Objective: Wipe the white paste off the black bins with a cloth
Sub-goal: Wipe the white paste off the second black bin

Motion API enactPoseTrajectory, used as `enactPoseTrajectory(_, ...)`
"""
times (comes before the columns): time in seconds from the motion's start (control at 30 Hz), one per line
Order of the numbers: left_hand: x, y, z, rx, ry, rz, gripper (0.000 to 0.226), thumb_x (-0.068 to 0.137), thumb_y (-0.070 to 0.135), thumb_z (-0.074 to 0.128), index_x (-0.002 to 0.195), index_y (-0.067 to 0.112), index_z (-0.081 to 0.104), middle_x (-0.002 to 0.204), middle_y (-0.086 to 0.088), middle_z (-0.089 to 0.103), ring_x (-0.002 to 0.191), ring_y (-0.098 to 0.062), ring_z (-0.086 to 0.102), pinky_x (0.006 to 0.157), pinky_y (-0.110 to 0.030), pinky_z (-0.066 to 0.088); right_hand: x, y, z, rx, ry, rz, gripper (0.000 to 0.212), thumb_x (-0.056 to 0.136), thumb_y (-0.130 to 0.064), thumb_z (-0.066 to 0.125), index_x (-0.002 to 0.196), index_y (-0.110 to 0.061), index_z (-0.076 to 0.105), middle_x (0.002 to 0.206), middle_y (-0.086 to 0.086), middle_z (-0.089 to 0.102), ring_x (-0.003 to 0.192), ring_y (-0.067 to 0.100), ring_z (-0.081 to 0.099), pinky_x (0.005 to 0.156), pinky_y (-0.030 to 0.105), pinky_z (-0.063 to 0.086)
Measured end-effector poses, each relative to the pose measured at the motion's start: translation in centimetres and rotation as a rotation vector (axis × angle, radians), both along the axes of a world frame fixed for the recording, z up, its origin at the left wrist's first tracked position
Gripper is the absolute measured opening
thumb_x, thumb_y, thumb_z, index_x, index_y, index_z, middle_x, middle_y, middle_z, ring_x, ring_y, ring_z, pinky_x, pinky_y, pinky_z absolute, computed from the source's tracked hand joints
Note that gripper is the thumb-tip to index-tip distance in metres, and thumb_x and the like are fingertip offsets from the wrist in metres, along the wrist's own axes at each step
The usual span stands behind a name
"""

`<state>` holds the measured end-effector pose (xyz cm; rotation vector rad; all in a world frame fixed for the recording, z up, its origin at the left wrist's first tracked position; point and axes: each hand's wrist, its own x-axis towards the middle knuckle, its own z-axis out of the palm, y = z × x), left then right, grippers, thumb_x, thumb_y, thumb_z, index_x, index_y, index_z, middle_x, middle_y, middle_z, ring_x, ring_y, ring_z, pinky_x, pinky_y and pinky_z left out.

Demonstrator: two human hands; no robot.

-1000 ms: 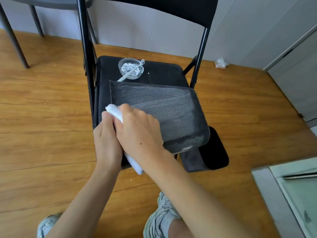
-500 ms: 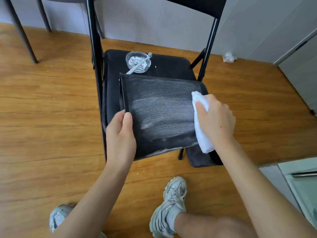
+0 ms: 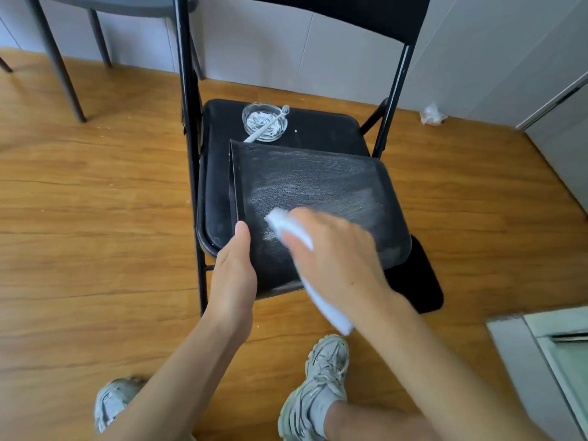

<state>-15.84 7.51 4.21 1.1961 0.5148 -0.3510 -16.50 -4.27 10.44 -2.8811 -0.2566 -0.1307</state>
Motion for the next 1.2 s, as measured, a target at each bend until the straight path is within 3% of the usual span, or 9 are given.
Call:
enactPoseTrajectory(0.1,-0.2,0.2,0.0,0.047,-0.043,-0.029,0.055,0.097,0.058,0.038,0.110,0.015,0.069,0.114,0.001,0.072,0.114,-0.016,0.063,0.105,-0.042,0.043,-1.0,1.3,-0.2,-0.062,-0.017,0.167,0.004,0.093,-0.031,0.050,0.096,-0.031,0.052,0.071,-0.004,0.058,0.059,0.028,0.057,0.049,0.033,0.042)
enactPoseTrajectory(0.27,0.3,-0.1,0.2,0.080,-0.128,-0.025,0.026,0.100,0.053,0.035,0.095,0.029,0.046,0.098,0.006,0.049,0.090,-0.013,0.044,0.079,-0.030,0.037,3.0,-1.9,0.2,-0.142,-0.025,-0.058,0.007,0.095,-0.029,0.044,0.088,-0.031,0.046,0.078,-0.004,0.058,0.072,0.029,0.055,0.057,0.033,0.030)
enactPoseTrajectory(0.37,0.7,-0.2,0.1,0.121,-0.136,-0.002,0.049,0.104,0.045,0.034,0.082,0.008,0.057,0.086,-0.003,0.051,0.079,-0.017,0.045,0.069,-0.030,0.037,0.6,0.5,0.4,-0.155,0.003,0.130,0.008,0.090,-0.026,0.048,0.084,-0.031,0.048,0.067,-0.004,0.051,0.059,0.029,0.052,0.050,0.032,0.035)
enactPoseTrajectory(0.47,0.5,-0.2,0.0,0.128,-0.128,-0.012,0.063,0.105,0.045,0.031,0.088,-0.010,0.058,0.079,-0.010,0.057,0.074,-0.019,0.054,0.071,-0.029,0.043,-0.3,1.4,0.2,-0.095,-0.025,0.168,0.005,0.088,-0.029,0.045,0.083,-0.031,0.046,0.061,-0.006,0.043,0.051,0.027,0.051,0.047,0.030,0.034)
enactPoseTrajectory(0.63,0.8,-0.1,0.3,0.110,-0.070,-0.002,0.056,0.100,0.058,0.027,0.088,0.014,0.060,0.087,0.002,0.054,0.081,-0.015,0.049,0.075,-0.029,0.040,2.8,1.7,0.5,-0.185,-0.022,0.099,0.013,0.094,-0.023,0.046,0.083,-0.029,0.042,0.067,-0.005,0.045,0.061,0.026,0.050,0.053,0.033,0.035)
enactPoseTrajectory(0.73,0.5,0.0,0.2,0.117,-0.101,-0.019,0.077,0.099,0.059,0.026,0.078,-0.008,0.057,0.074,-0.013,0.059,0.071,-0.016,0.054,0.071,-0.030,0.043,-0.6,2.2,0.3,-0.130,-0.033,0.189,0.013,0.085,-0.019,0.053,0.075,-0.025,0.048,0.057,-0.008,0.030,0.042,0.020,0.035,0.038,0.027,0.027)
enactPoseTrajectory(0.83,-0.1,0.0,0.0,0.104,-0.129,-0.058,0.082,0.099,0.058,0.024,0.088,-0.015,0.058,0.088,-0.033,0.063,0.076,-0.021,0.058,0.077,-0.037,0.048,-1.1,1.6,-0.7,-0.140,-0.042,0.153,0.014,0.087,-0.027,0.045,0.077,-0.024,0.055,0.057,-0.009,0.028,0.041,0.019,0.034,0.037,0.028,0.027)
enactPoseTrajectory(1.03,0.2,-0.2,0.2,0.104,-0.120,0.013,0.038,0.105,0.045,0.026,0.093,0.025,0.056,0.087,0.000,0.056,0.080,-0.013,0.048,0.073,-0.031,0.040,6.8,3.8,-0.4,-0.162,-0.057,0.083,0.017,0.097,-0.026,0.041,0.105,-0.033,0.055,0.080,-0.004,0.050,0.073,0.030,0.053,0.059,0.033,0.028)
enactPoseTrajectory(1.2,1.2,-0.3,0.7,0.105,-0.146,0.003,0.054,0.104,0.039,0.029,0.077,-0.001,0.052,0.077,-0.004,0.046,0.073,-0.020,0.038,0.067,-0.036,0.032,12.5,4.0,-0.4,-0.206,-0.090,-0.020,0.015,0.096,-0.023,0.042,0.101,-0.019,0.056,0.083,0.000,0.056,0.078,0.029,0.054,0.062,0.032,0.027)
